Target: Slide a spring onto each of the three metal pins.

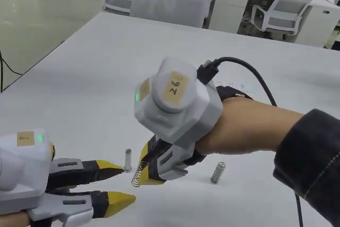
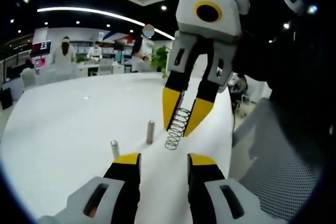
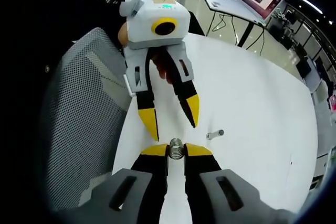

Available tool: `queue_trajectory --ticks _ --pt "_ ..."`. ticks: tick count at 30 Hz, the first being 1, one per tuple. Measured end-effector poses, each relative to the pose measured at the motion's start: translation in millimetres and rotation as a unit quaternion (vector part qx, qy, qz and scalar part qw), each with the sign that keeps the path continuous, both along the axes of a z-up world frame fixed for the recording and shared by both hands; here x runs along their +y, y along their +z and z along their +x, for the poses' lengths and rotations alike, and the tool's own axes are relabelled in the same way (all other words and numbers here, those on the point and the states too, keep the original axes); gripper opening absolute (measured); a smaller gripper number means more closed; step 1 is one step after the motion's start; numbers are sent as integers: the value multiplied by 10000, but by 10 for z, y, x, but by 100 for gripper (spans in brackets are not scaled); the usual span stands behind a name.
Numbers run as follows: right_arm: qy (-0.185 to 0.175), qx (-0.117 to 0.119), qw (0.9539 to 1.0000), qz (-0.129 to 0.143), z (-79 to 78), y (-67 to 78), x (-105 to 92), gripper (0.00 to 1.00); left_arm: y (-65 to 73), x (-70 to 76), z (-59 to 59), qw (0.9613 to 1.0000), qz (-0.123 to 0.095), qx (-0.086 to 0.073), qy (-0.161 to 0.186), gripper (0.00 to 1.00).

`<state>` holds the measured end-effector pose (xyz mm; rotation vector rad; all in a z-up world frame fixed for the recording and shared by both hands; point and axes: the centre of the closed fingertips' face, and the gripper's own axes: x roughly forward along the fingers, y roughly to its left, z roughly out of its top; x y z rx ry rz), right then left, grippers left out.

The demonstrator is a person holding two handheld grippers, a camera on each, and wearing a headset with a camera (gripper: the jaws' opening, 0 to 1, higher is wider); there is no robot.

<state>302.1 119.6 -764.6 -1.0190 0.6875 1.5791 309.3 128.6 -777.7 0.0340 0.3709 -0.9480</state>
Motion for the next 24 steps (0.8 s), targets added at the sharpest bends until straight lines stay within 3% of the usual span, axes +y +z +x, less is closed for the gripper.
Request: queue_trajectory --ticks 5,12,24 --pt "-34 -31 10000 -10 31 7 -6 8 -30 130 -15 9998 62 -8 205 35" --pt "-70 -99 9999 -7 95 56 -14 8 -33 234 -35 9988 -27 -1 488 41" --pt "-225 -336 9992 3 344 160 25 8 -41 160 -71 9985 -132 -22 534 60"
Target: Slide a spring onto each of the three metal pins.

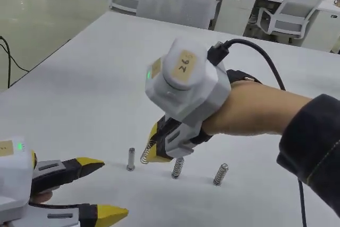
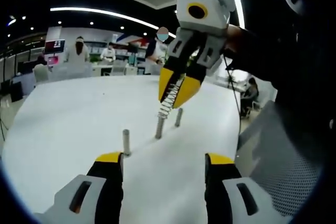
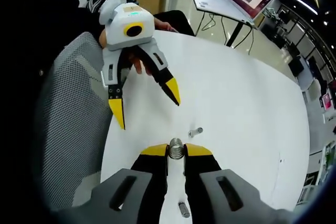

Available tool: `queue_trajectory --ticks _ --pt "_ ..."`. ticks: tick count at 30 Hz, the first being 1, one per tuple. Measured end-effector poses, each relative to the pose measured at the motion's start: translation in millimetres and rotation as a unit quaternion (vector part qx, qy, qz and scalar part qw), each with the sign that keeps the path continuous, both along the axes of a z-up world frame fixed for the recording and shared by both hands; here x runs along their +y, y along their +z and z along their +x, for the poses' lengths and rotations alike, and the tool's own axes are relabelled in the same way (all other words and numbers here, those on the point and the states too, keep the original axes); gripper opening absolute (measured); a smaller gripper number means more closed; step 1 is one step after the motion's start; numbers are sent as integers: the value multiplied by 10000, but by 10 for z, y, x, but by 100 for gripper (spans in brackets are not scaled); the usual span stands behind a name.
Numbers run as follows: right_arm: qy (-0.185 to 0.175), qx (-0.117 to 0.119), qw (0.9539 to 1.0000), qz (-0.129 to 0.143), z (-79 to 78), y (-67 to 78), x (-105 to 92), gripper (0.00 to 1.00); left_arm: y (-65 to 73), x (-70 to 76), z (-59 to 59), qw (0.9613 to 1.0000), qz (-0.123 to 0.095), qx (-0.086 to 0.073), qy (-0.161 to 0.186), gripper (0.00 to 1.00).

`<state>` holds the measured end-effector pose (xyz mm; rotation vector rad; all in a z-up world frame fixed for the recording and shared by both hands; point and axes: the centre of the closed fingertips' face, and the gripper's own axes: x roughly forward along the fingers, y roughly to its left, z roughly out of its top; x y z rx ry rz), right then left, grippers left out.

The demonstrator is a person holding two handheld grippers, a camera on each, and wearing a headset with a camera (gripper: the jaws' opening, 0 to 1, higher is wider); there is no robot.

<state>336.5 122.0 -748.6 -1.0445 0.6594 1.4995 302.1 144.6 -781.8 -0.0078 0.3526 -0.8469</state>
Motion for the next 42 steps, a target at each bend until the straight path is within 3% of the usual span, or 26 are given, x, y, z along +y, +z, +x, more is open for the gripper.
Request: queue_trajectory --ticks 10,19,32,42 --pt "-88 -129 9998 -126 241 -25 151 8 -56 -83 -60 9997 125 -26 -211 73" --pt "-50 -96 9995 -309 342 -141 259 8 -91 -109 -77 9986 364 -200 -320 80" --pt "-40 19 9987 -503 382 -322 332 8 -136 -108 -79 9961 666 -405 -418 85" --pt "-58 102 9982 -590 406 -413 354 8 -127 -83 -60 9961 667 -460 -364 86"
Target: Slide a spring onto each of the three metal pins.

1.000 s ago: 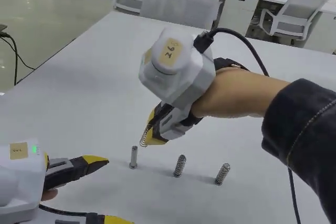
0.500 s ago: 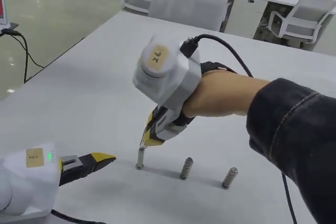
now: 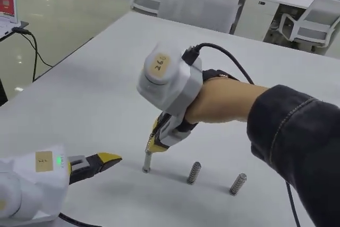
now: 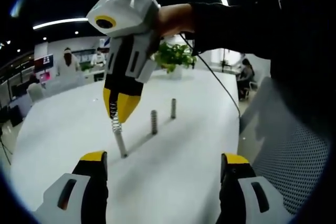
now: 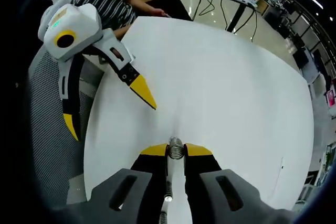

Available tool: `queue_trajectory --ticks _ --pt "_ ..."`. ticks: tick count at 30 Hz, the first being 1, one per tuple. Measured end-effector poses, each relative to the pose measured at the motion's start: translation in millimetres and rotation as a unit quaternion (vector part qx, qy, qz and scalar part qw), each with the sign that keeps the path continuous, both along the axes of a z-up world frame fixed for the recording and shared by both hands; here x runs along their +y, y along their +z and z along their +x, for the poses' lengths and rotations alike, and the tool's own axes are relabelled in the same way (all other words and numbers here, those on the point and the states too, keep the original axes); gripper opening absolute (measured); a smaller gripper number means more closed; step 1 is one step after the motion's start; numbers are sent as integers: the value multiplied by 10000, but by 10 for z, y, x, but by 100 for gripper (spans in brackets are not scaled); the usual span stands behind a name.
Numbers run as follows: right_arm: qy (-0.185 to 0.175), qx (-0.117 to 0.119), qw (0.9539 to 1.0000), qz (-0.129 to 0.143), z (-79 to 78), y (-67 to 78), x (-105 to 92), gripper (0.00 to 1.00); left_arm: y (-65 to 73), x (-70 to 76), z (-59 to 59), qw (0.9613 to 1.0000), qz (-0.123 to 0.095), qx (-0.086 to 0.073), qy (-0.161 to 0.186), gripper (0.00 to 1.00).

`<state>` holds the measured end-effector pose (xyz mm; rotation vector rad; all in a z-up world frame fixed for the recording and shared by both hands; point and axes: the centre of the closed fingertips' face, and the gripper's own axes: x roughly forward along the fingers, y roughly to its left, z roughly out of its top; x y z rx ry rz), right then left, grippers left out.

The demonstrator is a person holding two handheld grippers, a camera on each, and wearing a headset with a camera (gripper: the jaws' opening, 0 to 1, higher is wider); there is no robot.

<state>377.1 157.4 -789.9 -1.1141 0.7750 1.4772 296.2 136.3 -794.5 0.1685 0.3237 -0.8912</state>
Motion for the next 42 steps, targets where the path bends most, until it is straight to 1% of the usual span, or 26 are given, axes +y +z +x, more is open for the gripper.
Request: queue_trajectory --ticks 5,10,13,20,32,42 --pt "-33 73 9999 -90 10 -87 7 8 -8 21 6 10000 2 14 37 86" --pt "-17 87 9997 -207 -6 -191 0 8 -20 25 6 10000 26 35 36 86" --pt "-35 117 9997 -232 -6 -235 2 8 -21 22 5 10000 23 46 35 85" --pt "-52 156 9993 -329 -30 -385 -10 8 -30 31 7 10000 35 63 56 85" --pt "-99 196 9990 -387 -70 -573 -18 8 -34 41 6 9999 27 82 97 85" --pt "-174 219 9991 -314 -63 -561 -4 9 -31 49 12 9999 7 102 111 84"
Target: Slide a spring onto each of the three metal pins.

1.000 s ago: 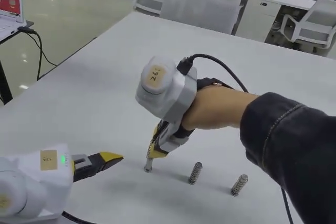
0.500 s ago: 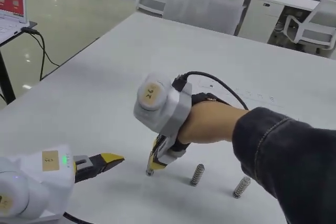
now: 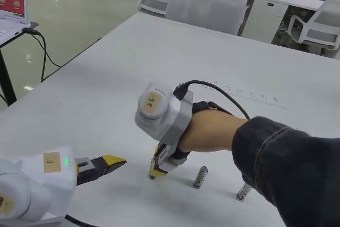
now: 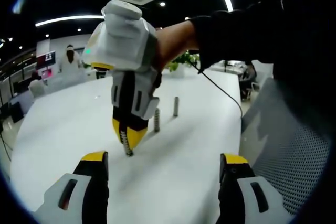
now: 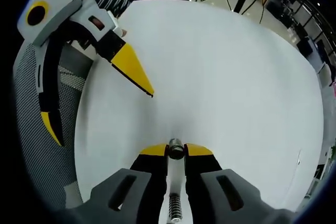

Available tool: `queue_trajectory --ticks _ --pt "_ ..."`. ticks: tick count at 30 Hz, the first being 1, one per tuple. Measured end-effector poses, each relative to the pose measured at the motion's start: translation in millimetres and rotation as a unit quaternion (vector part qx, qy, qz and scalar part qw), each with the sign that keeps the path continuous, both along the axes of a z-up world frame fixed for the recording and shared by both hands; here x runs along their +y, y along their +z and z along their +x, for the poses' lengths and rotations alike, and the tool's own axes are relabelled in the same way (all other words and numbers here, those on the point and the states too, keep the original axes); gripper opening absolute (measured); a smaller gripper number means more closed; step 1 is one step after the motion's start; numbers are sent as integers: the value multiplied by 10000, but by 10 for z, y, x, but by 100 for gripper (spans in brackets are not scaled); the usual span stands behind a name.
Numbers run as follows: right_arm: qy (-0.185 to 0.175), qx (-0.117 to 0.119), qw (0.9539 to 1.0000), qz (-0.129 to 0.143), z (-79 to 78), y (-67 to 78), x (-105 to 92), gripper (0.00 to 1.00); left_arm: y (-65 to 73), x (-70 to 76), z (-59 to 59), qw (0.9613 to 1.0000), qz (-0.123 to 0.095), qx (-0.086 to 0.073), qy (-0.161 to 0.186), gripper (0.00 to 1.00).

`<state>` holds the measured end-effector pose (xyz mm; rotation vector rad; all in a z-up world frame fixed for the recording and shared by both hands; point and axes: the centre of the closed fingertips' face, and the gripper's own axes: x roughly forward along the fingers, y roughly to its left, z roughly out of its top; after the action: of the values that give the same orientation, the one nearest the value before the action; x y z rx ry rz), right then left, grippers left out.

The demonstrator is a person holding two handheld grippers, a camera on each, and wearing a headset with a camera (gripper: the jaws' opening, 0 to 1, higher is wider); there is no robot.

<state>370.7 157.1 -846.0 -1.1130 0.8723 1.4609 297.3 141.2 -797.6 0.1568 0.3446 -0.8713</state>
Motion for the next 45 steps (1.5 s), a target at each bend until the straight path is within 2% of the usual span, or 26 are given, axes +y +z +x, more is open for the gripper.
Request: queue_trajectory --ticks 11,19,24,30,37,45 --pt "-167 -79 9997 172 69 126 -104 16 -15 -15 -5 10000 26 35 -46 84" --pt "-367 -199 9982 434 108 258 -239 21 -14 -25 -9 10000 39 48 -70 84" --pt "-595 -271 9956 665 150 332 -342 25 -17 -34 -14 9999 67 63 -104 84" --pt "-917 -338 9892 1092 195 476 -456 28 3 -7 15 9999 96 48 -106 84" --pt "-1255 -471 9795 1506 241 604 -599 32 76 55 86 9999 124 -5 -71 84" --pt "-1635 -616 9608 2151 238 819 -785 38 170 114 158 10000 55 -40 46 83"
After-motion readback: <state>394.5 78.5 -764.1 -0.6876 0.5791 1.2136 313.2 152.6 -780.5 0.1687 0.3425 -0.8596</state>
